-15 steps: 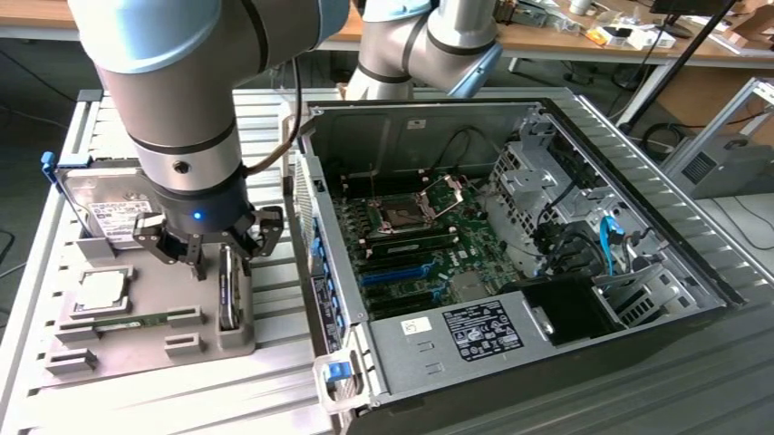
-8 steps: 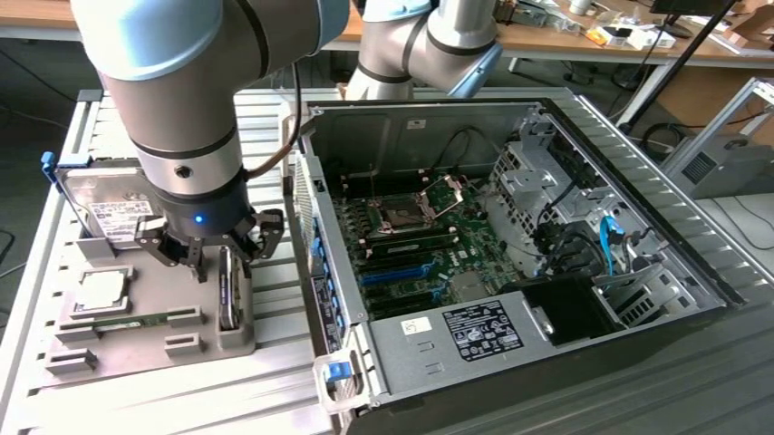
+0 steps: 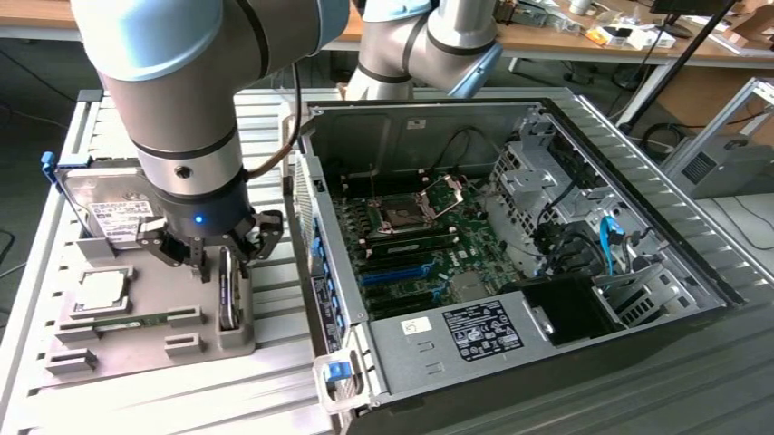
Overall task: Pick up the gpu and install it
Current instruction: 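Pick up the gpu and move the gpu toward the slot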
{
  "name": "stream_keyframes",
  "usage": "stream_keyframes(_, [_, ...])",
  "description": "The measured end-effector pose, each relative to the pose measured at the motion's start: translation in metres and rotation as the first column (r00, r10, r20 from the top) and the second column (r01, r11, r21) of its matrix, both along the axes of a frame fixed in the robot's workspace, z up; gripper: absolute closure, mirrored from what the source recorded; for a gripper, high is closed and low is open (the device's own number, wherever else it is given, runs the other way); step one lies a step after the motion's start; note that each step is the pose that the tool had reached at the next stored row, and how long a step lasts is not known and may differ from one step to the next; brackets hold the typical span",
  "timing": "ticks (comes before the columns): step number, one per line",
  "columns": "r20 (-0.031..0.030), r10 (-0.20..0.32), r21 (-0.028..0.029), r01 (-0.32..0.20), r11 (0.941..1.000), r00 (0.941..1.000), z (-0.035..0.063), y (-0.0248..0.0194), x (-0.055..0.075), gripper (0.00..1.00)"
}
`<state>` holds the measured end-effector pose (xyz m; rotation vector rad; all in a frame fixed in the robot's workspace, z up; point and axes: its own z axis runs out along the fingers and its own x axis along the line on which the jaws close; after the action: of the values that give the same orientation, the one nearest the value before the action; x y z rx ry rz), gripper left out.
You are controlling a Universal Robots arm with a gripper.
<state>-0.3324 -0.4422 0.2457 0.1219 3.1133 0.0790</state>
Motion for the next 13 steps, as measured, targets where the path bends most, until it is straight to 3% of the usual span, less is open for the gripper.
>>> stream_keyframes(1, [0.0,0.0,0.0,0.0,1.0,1.0,0.0,0.0,0.0,0.55])
stream_keyframes(13, [0.0001,0.0,0.0001,0.0,1.0,1.0,-0.0002,0.0,-0.0017,0.55])
